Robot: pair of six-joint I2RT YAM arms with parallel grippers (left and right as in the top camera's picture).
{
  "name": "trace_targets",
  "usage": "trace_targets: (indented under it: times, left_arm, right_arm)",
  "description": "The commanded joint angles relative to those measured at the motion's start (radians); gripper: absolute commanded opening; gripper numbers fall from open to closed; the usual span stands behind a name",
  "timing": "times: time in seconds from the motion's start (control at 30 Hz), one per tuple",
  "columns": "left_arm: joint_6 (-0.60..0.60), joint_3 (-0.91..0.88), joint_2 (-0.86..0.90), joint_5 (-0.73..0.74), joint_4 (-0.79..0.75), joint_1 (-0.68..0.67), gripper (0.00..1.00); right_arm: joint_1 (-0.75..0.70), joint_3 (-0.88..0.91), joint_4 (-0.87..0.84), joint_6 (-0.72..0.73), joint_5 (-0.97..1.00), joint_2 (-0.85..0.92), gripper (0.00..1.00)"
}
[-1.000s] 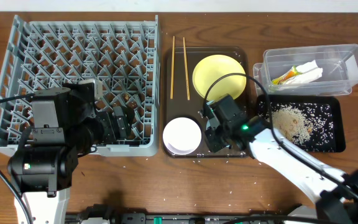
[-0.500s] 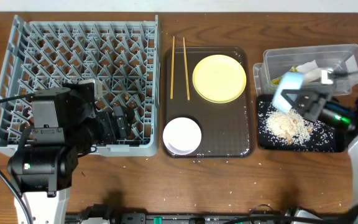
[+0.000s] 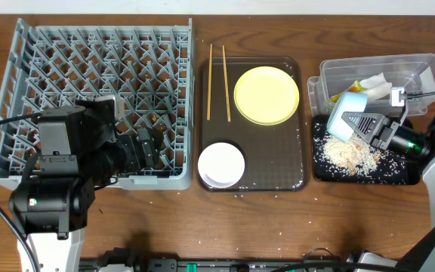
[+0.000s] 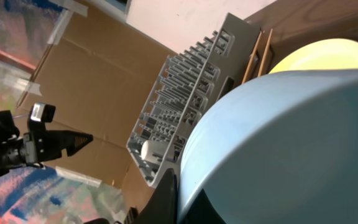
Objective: Sort waste into correct bins and load items into the dishwasher
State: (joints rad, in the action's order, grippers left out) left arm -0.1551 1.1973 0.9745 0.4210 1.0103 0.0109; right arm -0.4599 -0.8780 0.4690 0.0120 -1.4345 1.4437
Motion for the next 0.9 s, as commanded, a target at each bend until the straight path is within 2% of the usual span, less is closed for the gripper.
trace_targets:
  times: [0.0, 0.03, 0.07, 0.13, 0.2, 0.27, 0.37, 0.43, 0.47, 0.53, 0.57, 0.6, 0.67, 0.73, 0.8, 0.87]
  left_arm:
    - [0.016, 0.018, -0.002, 0.017, -0.002, -0.002, 0.88]
    - [0.016, 0.018, -0.002, 0.017, -0.002, -0.002, 0.88]
    - [0.016, 0.018, -0.002, 0.017, -0.003, -0.002, 0.87]
    - [0.016, 0.018, -0.002, 0.017, -0.005, -0.002, 0.87]
    - [0.016, 0.018, -0.002, 0.017, -0.004, -0.001, 0.87]
    - [0.016, 0.018, -0.002, 0.017, -0.005, -0.002, 0.87]
    - [0.016, 0.018, -0.002, 0.017, -0.005, -0.001, 0.87]
    - [0.016, 0.018, -0.002, 0.017, -0.005, -0.001, 0.88]
    - [0.016, 0.018, -0.002, 0.017, -0.006, -0.001, 0.87]
    - [0.016, 0.018, -0.002, 0.017, -0.006, -0.001, 0.87]
    - [0.016, 0.018, -0.002, 0.017, -0.006, -0.001, 0.87]
    - [0.016, 0.018, -0.002, 0.017, -0.006, -0.001, 0.87]
    - [0.017, 0.018, -0.002, 0.017, -0.01, -0.001, 0.88]
    - [0.017, 0.018, -0.002, 0.017, -0.015, -0.001, 0.88]
    - [0.018, 0.018, -0.002, 0.017, -0.024, -0.002, 0.89]
    - [0.018, 0.018, -0.002, 0.021, -0.031, -0.002, 0.88]
  right_arm:
    - [-0.003, 0.004, -0.045, 0.033, -0.125, -0.001, 0.01]
    - [0.002, 0.002, -0.055, 0.039, -0.118, -0.002, 0.01]
    - [0.001, 0.002, -0.058, 0.074, -0.031, -0.004, 0.01]
    - [0.003, 0.003, -0.047, 0.186, 0.084, -0.004, 0.01]
    - [0.016, 0.003, -0.085, 0.079, -0.057, -0.004, 0.01]
    - [0.025, 0.003, -0.067, 0.216, 0.145, -0.004, 0.01]
    - [0.038, 0.003, -0.105, 0.108, 0.018, -0.004, 0.01]
    - [0.038, 0.003, -0.117, 0.135, 0.081, -0.004, 0.01]
    - [0.035, 0.003, -0.116, 0.231, 0.172, -0.004, 0.01]
    - [0.043, 0.003, -0.163, 0.147, 0.055, -0.004, 0.01]
    - [0.048, 0.002, -0.168, 0.18, 0.085, -0.004, 0.01]
    - [0.054, 0.002, -0.145, 0.309, 0.203, -0.004, 0.01]
    - [0.069, 0.002, -0.127, 0.348, 0.224, -0.004, 0.01]
    - [0.131, 0.002, -0.108, 0.308, 0.216, -0.019, 0.01]
    - [0.214, 0.002, -0.062, 0.27, 0.326, -0.04, 0.01]
    - [0.362, 0.002, 0.029, 0.216, 0.603, -0.065, 0.01]
